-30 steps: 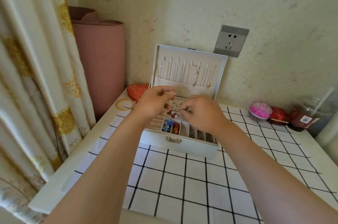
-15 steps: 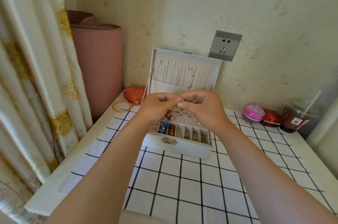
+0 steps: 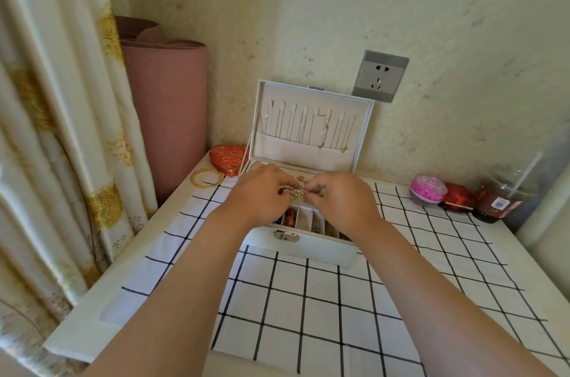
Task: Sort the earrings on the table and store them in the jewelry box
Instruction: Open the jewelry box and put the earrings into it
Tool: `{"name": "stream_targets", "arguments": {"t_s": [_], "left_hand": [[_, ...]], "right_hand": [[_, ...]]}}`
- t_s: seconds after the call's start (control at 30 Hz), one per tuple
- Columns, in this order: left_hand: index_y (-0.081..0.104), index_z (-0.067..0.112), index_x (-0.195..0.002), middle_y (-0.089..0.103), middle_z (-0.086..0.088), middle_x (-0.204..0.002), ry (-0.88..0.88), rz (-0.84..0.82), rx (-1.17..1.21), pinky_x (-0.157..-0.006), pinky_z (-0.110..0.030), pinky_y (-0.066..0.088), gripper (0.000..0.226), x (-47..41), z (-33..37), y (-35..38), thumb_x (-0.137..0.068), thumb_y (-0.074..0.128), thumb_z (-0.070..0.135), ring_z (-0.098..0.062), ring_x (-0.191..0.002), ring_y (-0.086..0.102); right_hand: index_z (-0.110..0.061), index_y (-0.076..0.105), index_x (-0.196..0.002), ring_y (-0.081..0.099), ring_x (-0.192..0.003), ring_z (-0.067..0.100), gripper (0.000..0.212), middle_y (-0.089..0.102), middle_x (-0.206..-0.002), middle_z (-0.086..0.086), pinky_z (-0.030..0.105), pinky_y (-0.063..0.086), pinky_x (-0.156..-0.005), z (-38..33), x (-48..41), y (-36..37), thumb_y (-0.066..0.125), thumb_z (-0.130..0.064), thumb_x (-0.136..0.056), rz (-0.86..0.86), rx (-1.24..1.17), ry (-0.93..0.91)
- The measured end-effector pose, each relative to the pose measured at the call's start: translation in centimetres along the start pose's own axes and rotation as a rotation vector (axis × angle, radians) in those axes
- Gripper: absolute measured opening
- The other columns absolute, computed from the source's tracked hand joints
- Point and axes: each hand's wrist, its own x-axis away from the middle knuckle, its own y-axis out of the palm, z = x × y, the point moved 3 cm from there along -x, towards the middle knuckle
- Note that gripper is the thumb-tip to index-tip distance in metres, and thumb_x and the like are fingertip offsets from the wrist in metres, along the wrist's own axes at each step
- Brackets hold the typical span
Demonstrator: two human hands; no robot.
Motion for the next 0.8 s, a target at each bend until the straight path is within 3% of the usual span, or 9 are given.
{"name": "stream_targets", "arguments": {"t_s": [0.17,0.3,0.43,0.57,0.67,0.8], "left_hand": [[0.065,0.035,-0.124,0.055,0.005,-0.128,-0.008,-0.027,-0.005,-0.109,-0.038,0.033,0.038,-0.1,-0.3,0.3,-0.090,0.056,0.022,-0.018,-0.128,0.035],[0.063,0.033,-0.127,0.054,0.003,-0.128,0.000,-0.049,-0.018,-0.108,-0.043,0.036,0.039,0.0,-0.1,0.4,-0.090,0.056,0.024,-0.018,-0.128,0.038],[0.062,0.032,-0.126,0.057,0.004,-0.123,0.013,-0.043,-0.028,-0.106,-0.041,0.037,0.038,0.0,-0.2,0.4,-0.089,0.057,0.025,-0.018,-0.124,0.041],[0.063,0.032,-0.125,0.057,0.004,-0.121,0.020,-0.037,-0.019,-0.104,-0.040,0.039,0.038,0.0,-0.3,0.6,-0.088,0.058,0.026,-0.017,-0.122,0.042],[0.062,0.031,-0.126,0.056,0.003,-0.122,0.028,-0.031,-0.025,-0.104,-0.041,0.039,0.039,0.1,-0.4,0.6,-0.088,0.058,0.027,-0.018,-0.123,0.042],[0.060,0.030,-0.128,0.054,0.003,-0.123,0.028,-0.003,-0.013,-0.106,-0.040,0.038,0.040,0.2,0.1,0.4,-0.088,0.059,0.028,-0.018,-0.125,0.041]], "right_hand": [[-0.030,0.076,-0.089,0.065,-0.079,0.009,0.008,0.072,-0.087,-0.011,0.028,0.053,-0.069,-0.5,-0.1,0.0,0.069,-0.030,-0.088,-0.007,0.097,-0.071],[-0.030,0.077,-0.094,0.064,-0.083,0.004,0.011,0.073,-0.093,-0.013,0.024,0.051,-0.069,-0.4,-0.2,-0.4,0.068,-0.027,-0.087,-0.100,0.054,-0.100],[-0.032,0.072,-0.110,0.058,-0.084,-0.003,0.024,0.072,-0.100,-0.015,0.009,0.038,-0.066,-0.1,-0.2,-0.8,0.067,-0.024,-0.088,-0.161,-0.022,-0.062],[-0.028,0.075,-0.105,0.062,-0.086,0.000,0.022,0.073,-0.100,-0.011,0.006,0.035,-0.065,-0.3,0.1,-0.7,0.066,-0.018,-0.087,-0.180,-0.020,-0.076],[-0.026,0.074,-0.106,0.060,-0.086,0.000,0.022,0.072,-0.101,-0.011,0.009,0.041,-0.068,-0.4,0.1,-0.6,0.066,-0.017,-0.088,-0.183,-0.023,-0.079],[-0.031,0.072,-0.109,0.064,-0.093,0.005,0.023,0.070,-0.099,-0.014,0.032,0.054,-0.085,0.1,0.3,-1.4,0.067,-0.021,-0.089,-0.137,-0.110,-0.043]]}}
